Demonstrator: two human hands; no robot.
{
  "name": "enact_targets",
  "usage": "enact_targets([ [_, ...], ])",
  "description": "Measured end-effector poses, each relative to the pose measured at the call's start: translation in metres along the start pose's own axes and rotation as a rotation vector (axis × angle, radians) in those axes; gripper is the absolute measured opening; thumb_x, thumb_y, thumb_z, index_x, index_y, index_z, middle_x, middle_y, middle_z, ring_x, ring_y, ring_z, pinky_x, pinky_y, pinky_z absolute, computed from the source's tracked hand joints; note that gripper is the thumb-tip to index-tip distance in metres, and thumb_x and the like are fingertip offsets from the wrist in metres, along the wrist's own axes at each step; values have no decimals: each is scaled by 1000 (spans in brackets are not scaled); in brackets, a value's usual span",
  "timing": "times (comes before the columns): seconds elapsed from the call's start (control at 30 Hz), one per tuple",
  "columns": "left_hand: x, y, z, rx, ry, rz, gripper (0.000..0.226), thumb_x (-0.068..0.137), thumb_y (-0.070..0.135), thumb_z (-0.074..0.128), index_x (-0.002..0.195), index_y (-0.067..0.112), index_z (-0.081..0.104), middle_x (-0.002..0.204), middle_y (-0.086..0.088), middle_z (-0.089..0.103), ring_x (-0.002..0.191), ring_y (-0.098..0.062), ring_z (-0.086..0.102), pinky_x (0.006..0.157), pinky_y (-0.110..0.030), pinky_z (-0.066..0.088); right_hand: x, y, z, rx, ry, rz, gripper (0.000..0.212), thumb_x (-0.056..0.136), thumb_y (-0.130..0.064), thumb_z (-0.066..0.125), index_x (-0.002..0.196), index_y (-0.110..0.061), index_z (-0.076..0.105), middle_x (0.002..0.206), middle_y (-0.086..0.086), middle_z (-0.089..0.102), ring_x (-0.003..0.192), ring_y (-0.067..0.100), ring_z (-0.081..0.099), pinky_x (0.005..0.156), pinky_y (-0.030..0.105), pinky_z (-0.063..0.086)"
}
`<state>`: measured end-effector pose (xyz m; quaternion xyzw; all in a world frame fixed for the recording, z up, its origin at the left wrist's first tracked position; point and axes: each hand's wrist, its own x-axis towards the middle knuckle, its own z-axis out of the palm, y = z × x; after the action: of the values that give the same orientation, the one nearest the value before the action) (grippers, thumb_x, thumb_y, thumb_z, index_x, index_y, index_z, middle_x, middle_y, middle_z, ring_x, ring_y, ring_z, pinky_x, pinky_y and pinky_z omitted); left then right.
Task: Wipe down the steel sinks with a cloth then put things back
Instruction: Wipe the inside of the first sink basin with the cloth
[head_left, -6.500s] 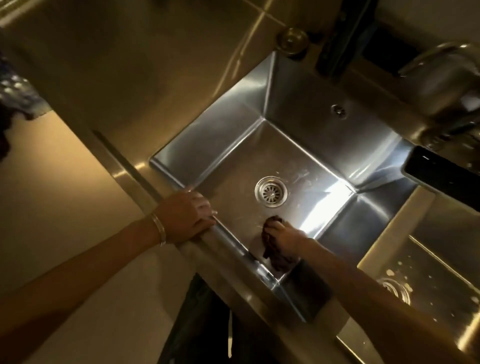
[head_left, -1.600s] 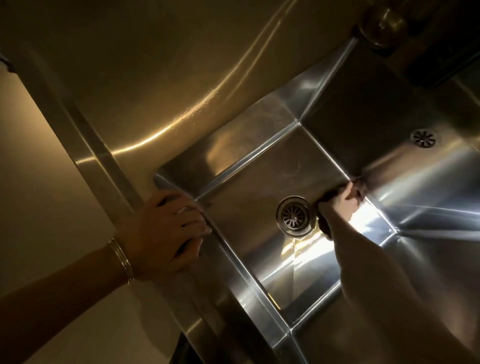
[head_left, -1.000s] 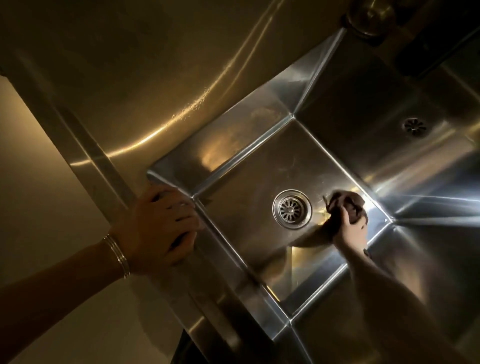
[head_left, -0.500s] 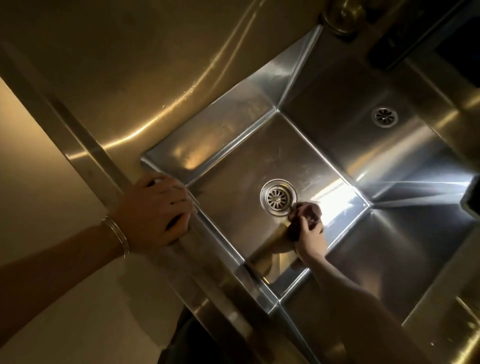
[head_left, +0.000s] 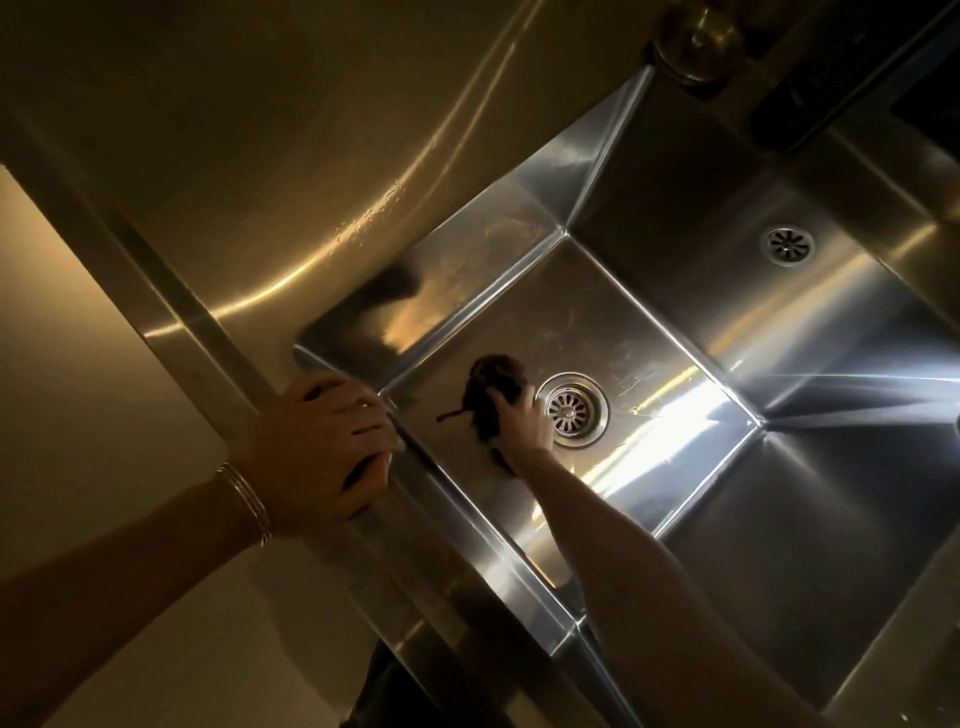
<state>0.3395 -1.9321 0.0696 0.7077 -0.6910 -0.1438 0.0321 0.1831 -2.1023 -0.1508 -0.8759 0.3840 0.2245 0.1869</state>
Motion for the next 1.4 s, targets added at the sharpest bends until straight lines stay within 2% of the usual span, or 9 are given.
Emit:
enact_targets([
  [0.37, -2, -1, 4, 12, 6, 2, 37, 83, 32, 38, 84, 23, 75, 88, 8, 72, 92, -17, 66, 85, -35, 35, 52, 116, -53, -29, 91, 287, 62, 92, -20, 52, 145, -36, 24, 139, 16, 30, 124, 36, 32, 100, 46, 37],
  [0.5, -3, -1, 4, 25, 3, -8, 39, 83, 34, 38, 85, 24, 75, 89, 7, 72, 92, -19, 66, 86, -36, 34, 19, 166, -29, 144, 299, 525, 53, 93, -47, 44, 140, -23, 36, 141, 13, 44, 127, 36, 43, 108, 48, 33],
  [0.67, -2, 0, 3, -28, 50, -9, 35, 83, 30, 40, 82, 22, 74, 87, 7, 72, 91, -19, 66, 83, -37, 40, -65, 154, 28, 167, 417, 777, 43, 99, -37, 37, 130, -10, 49, 127, 18, 55, 116, 34, 54, 95, 36, 42],
  [0.77, -2, 0, 3, -41, 36, -17, 36, 83, 29, 39, 83, 21, 74, 86, 7, 72, 91, -19, 65, 83, -38, 40, -107, 120, 59, 224, 138, 510, 46, 96, -33, 41, 139, -24, 32, 133, 14, 42, 114, 32, 47, 87, 35, 42],
  [0.87, -2, 0, 4, -24, 39, -23, 36, 83, 29, 39, 84, 21, 74, 86, 6, 72, 90, -20, 65, 83, -39, 41, -114, 90, 63, -106, -104, 80, 64, 93, -27, 47, 149, -20, 16, 132, 19, 37, 110, 35, 48, 83, 39, 47],
  [1.2, -2, 0, 6, 13, 64, -8, 36, 84, 30, 38, 83, 21, 73, 85, 5, 71, 89, -20, 64, 84, -36, 36, -82, 95, 30, -401, -106, -574, 54, 91, -24, 55, 138, -42, 37, 142, 20, 38, 119, 37, 50, 80, 41, 52],
  [1.27, -2, -1, 7, 11, 54, -1, 37, 84, 30, 38, 82, 20, 73, 84, 4, 71, 88, -20, 64, 84, -37, 36, -92, 118, 31, -285, -70, -337, 54, 86, -25, 62, 134, -41, 44, 138, 17, 43, 114, 35, 54, 73, 41, 54],
  [1.33, -1, 0, 5, 13, 43, 3, 38, 84, 31, 37, 81, 20, 73, 83, 4, 71, 86, -21, 64, 83, -37, 36, -104, 115, 38, -193, -93, 46, 63, 92, -19, 53, 145, -38, 24, 146, 19, 27, 124, 37, 41, 87, 44, 49],
  [1.4, -1, 0, 1, 18, 33, -5, 37, 83, 31, 37, 81, 20, 73, 82, 4, 71, 85, -21, 64, 82, -37, 36, -111, 100, 46, -176, -145, 131, 67, 95, -16, 46, 149, -33, 10, 149, 23, 17, 128, 40, 33, 94, 44, 46],
])
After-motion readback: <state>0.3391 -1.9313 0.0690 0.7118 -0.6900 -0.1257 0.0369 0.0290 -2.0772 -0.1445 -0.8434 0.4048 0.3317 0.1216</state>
